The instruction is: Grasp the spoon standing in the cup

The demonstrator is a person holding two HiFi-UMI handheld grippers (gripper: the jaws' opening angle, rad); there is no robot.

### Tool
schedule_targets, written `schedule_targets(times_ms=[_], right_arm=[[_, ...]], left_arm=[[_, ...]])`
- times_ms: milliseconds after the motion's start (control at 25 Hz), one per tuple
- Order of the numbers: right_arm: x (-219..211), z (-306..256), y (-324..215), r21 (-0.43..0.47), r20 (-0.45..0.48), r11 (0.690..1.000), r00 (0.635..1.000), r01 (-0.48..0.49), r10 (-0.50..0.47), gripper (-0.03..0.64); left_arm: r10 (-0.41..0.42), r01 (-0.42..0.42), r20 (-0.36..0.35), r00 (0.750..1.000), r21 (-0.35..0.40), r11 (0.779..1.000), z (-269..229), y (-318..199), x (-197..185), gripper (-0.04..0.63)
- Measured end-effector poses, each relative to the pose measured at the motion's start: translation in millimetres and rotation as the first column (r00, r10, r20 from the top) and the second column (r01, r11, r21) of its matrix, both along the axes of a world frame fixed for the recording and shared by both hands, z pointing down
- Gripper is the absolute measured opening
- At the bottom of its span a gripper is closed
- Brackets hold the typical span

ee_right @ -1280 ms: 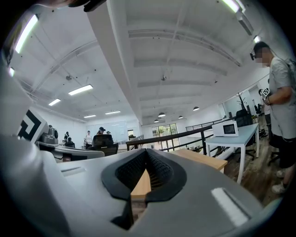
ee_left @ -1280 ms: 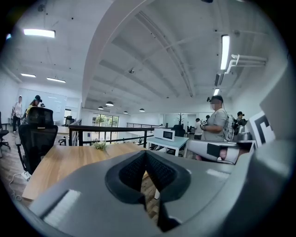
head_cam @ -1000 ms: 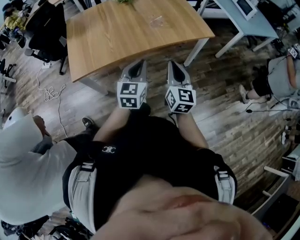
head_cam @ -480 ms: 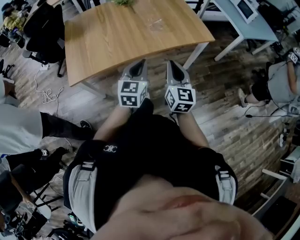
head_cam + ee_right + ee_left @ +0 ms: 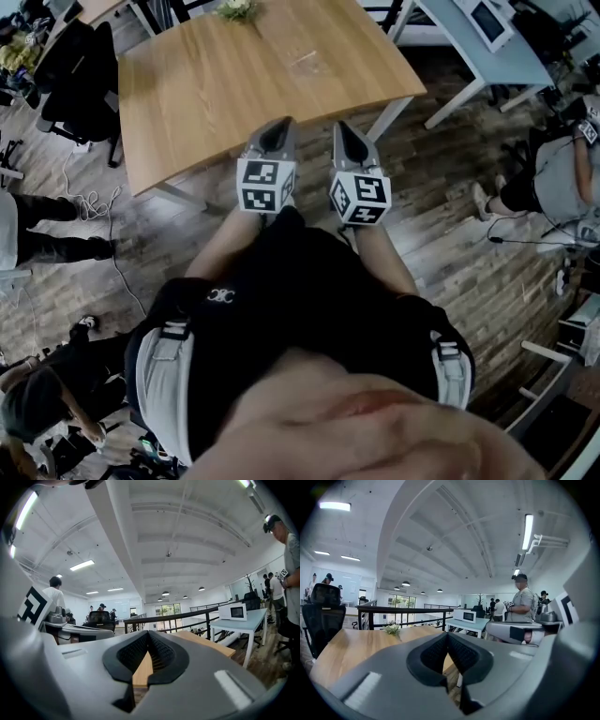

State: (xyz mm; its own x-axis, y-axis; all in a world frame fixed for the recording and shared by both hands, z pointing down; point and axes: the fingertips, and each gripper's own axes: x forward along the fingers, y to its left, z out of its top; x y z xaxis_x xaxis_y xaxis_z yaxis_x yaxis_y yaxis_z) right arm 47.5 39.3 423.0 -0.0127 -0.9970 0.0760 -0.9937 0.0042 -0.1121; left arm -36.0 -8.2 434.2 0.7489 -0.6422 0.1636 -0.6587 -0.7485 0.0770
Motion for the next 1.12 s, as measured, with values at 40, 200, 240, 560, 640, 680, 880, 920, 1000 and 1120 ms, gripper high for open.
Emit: schedule_targets(times_ms=[40,200,240,560,640,680,880,920,1000,1120], right_arm=[[3,0,-7,0.0,0.0,1.0,1.0,0.001,-0.001,0.0],[14,-4,-38,0.001,-0.001,1.0,1.0,0.005,-0.005,0.0],[16,-5,-47,0.001,0.0,1.0,1.0,0.005,-0.005,0.0],[45,-8,-121,-0.012,0.005,1.0,1.0,-0.004,0.004,0.0],[49,-8,-141,-0.022,0.004,1.0,1.0,0.001,-0.001,0.0],[51,-8,-151,-0.026,0.003,1.0,1.0,0.004,-0.004,0.0],[58,2,-202,-0.058,-0.011,0.998,1.0,0.015,-0.016,0.0],[59,5,-212,-0.063,-0.012,0.998,1.0,0.016,-0.017,0.0],[60,10,-230,-0.072,-0.015,0.997,1.0,0.017,-0.018,0.0],[63,16,-250,-0.089,-0.016,0.996,1.0,0.023,-0.024,0.0]], left_arm=[[0.001,-0.001,0.001,1.0,0.0,1.0,-1,-7,4,0.011],[0.003,-0.003,0.0,1.0,-0.001,1.0,-4,-39,17,0.011],[0.005,-0.005,0.002,1.0,-0.002,1.0,-5,-47,20,0.011],[0.027,-0.027,0.011,1.0,-0.004,1.0,-10,-122,50,0.011],[0.028,-0.028,0.012,1.0,-0.014,1.0,-10,-141,56,0.011],[0.029,-0.029,0.011,1.0,-0.019,0.999,-9,-151,59,0.011],[0.03,-0.03,0.005,1.0,-0.053,0.998,1,-201,69,0.011],[0.031,-0.031,0.002,1.0,-0.059,0.998,4,-210,70,0.011],[0.03,-0.03,-0.001,1.0,-0.066,0.997,8,-228,72,0.011],[0.024,-0.024,0.0,1.0,-0.079,0.997,15,-249,75,0.011]])
